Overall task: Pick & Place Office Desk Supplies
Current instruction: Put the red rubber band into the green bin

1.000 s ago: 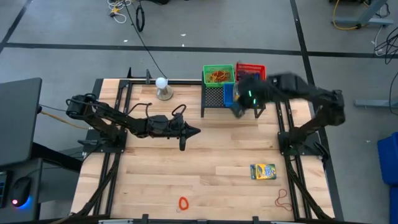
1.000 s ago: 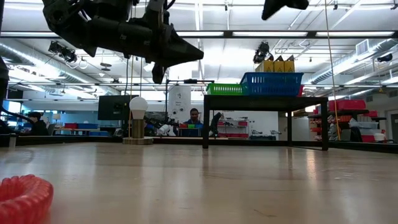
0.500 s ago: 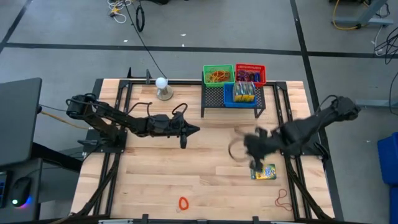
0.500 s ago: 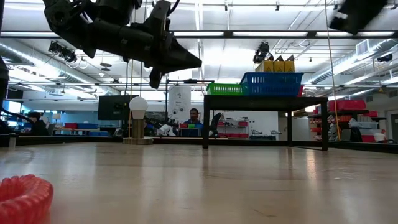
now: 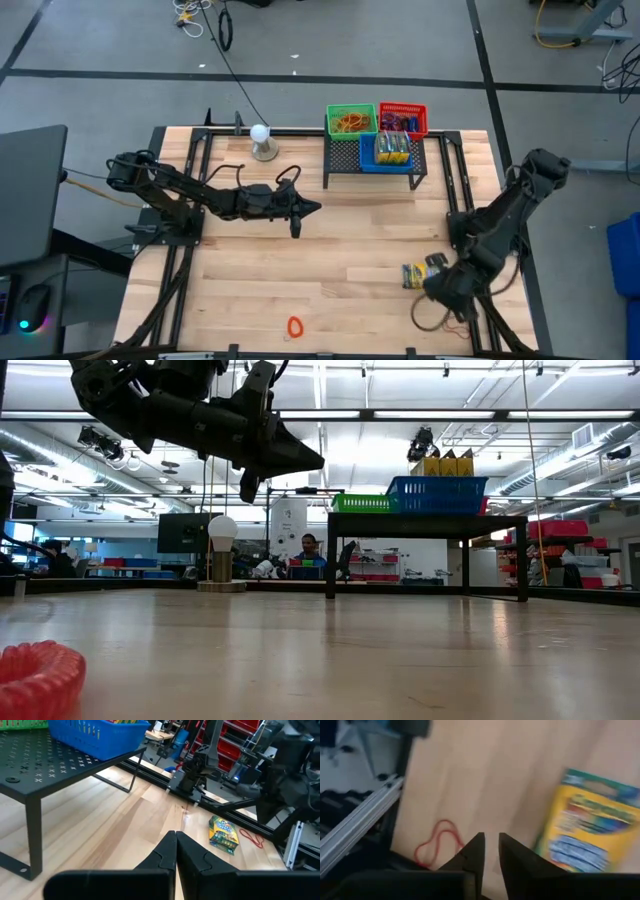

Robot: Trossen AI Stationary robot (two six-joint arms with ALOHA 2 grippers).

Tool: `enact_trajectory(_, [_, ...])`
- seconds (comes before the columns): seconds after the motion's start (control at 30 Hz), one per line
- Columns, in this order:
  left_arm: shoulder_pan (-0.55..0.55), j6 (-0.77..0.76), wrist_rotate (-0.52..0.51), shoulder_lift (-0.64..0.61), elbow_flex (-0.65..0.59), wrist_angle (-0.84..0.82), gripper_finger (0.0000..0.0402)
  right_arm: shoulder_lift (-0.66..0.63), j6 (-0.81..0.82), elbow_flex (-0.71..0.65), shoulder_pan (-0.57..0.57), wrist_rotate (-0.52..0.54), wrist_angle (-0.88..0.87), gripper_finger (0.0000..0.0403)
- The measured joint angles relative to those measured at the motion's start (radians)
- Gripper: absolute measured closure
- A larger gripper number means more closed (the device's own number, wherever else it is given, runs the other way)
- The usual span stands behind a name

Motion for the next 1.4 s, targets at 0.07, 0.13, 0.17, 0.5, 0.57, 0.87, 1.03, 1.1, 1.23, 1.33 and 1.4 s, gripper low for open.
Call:
enact_trajectory(0.07, [0.000,-0.006,0.000,0.000,0.000,0.000,0.0394,0.000,-0.007,-0.024,0.045,0.000,0.058,0.0333])
enact_trajectory(0.13, [0.000,-0.006,0.000,0.000,0.000,-0.001,0.0394,0.000,-0.006,-0.046,0.075,-0.006,0.110,0.0324])
enact_trajectory(0.17, [0.000,-0.006,0.000,0.000,0.000,-0.001,0.0394,0.000,-0.005,-0.056,0.087,-0.013,0.133,0.0320])
enact_trajectory(0.5, [0.000,0.002,0.001,0.000,0.000,-0.010,0.0394,0.124,-0.077,-0.083,0.163,-0.096,0.195,0.0306])
enact_trajectory(0.57, [0.000,0.002,0.000,0.000,0.000,-0.015,0.0394,0.162,-0.082,-0.083,0.174,-0.096,0.195,0.0306])
enact_trajectory(0.87, [0.000,0.003,0.001,0.000,0.000,-0.048,0.0394,0.284,-0.125,-0.083,0.216,-0.060,0.289,0.0307])
enact_trajectory(1.03, [0.000,0.003,0.001,0.001,0.000,-0.052,0.0394,0.324,-0.122,-0.079,0.245,-0.048,0.330,0.0307])
enact_trajectory(1.1, [0.000,0.003,0.001,0.001,0.000,-0.052,0.0394,0.334,-0.108,-0.078,0.251,-0.029,0.326,0.0309])
enact_trajectory(1.23, [0.000,0.003,0.001,0.001,0.000,-0.052,0.0394,0.337,-0.093,-0.078,0.252,0.005,0.322,0.0328])
enact_trajectory(1.33, [0.000,0.003,0.000,0.001,0.000,-0.052,0.0394,0.338,-0.091,-0.079,0.251,0.016,0.320,0.0353])
enact_trajectory(1.4, [0.000,0.003,0.000,0.001,0.000,-0.052,0.0394,0.338,-0.072,-0.079,0.250,0.022,0.317,0.0374])
